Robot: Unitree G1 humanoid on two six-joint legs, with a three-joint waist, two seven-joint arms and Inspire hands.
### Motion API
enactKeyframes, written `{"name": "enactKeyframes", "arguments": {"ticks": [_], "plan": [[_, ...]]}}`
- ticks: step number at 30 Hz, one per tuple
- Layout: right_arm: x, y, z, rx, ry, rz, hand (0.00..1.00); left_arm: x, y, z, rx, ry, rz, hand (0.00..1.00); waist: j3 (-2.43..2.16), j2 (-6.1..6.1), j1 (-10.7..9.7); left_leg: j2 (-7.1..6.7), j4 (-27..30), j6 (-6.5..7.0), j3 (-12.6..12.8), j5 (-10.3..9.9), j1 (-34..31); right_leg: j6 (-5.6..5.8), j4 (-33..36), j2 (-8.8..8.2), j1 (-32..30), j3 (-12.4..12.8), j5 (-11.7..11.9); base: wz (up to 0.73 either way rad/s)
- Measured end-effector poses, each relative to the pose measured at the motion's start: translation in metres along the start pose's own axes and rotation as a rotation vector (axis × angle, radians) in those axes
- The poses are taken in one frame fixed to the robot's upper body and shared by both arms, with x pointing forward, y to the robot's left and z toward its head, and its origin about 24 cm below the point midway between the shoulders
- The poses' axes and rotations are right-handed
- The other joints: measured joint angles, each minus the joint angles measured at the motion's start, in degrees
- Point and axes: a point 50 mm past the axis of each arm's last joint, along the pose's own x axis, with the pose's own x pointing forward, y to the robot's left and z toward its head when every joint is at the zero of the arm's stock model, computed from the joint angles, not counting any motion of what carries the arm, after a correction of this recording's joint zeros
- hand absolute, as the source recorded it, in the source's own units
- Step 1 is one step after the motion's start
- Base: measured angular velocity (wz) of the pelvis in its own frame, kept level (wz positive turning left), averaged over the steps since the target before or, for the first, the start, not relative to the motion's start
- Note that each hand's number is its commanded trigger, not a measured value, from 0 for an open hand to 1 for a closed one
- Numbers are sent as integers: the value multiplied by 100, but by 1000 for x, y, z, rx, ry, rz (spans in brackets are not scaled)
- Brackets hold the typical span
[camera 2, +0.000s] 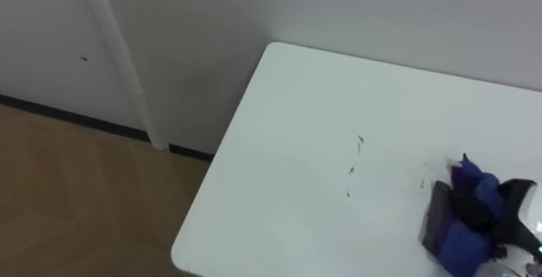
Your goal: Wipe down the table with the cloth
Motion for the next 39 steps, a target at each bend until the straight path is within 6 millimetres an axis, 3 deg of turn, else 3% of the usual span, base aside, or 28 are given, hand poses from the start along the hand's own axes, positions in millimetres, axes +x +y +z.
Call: {"name": "enactKeyframes", "arguments": {"ticks": [2, 3, 4, 7, 11, 17, 22, 25, 28, 32, 35, 39], "plan": [[-2, 7, 31, -13, -115, 29, 100, 1, -5, 3, 21, -3, -15, 0, 14, -20, 49, 24, 3, -12, -19, 3, -59, -34, 41, 0, -111, -1, 22, -44], [-3, 10, 55, -12, -195, 41, 100, 2, -9, 6, 28, -7, -28, 0, 28, -19, 117, 42, 10, -28, -54, 12, -112, -54, 77, 19, -151, 1, 56, -38], [-4, 15, 81, -15, -288, 65, 100, 2, -13, 9, 33, -9, -37, 0, 66, -14, 202, 52, 11, -35, -77, 16, -117, -65, 80, 30, -190, 10, 75, -35], [-8, 17, 129, -56, -479, 100, 100, 3, -18, 19, 38, -42, -53, 0, 115, -23, 288, 42, 8, -40, -162, 18, -174, -65, 50, 26, -249, -26, 71, 5], [-11, 16, 150, -54, -558, 113, 100, 2, -21, 22, 36, -55, -65, 0, 128, -30, 366, -5, -28, -38, -238, 18, -237, -30, 28, 16, -302, -104, 52, 18], [-18, 21, 129, -19, -541, 94, 100, -1, -12, 3, 36, -3, -34, 0, 103, -45, 202, -55, -24, -34, -330, 18, -246, -11, -1, -32, -227, -231, 43, 19], [-25, 24, 72, 60, -354, 51, 100, -2, -1, -2, 10, 9, 9, 0, 3, -53, -59, -137, -22, -3, -286, 31, -182, 86, -85, -124, 26, -374, -15, 37], [-28, 22, 42, 99, -225, 30, 100, -3, 6, -1, -17, -9, 31, 0, -5, -56, -123, -149, -20, 44, -297, 29, -130, 112, -131, -158, 155, -480, -29, 18], [-29, 21, 29, 114, -157, 26, 100, -3, 7, 3, -22, -25, 31, 0, -15, -39, -195, -155, -3, 79, -318, 27, -97, 141, -150, -176, 235, -484, -45, 10], [-29, 24, 31, 125, -143, 45, 100, -2, -1, 9, -26, -40, 9, 0, -28, 1, -179, -152, 54, 85, -324, 22, -92, 142, -158, -168, 253, -462, -45, -1], [-23, 24, 48, 135, -160, 55, 100, 0, -16, 16, -26, -54, -22, 0, -27, 29, -139, -141, 80, 84, -266, 22, -91, 124, -114, -143, 208, -412, -36, -19], [-23, 28, 90, 95, -260, 129, 100, 2, -38, 21, -20, -37, -69, 0, -3, 43, 147, -38, 92, 24, -194, -12, -126, 51, -34, -67, 72, -348, 31, -52]]}}
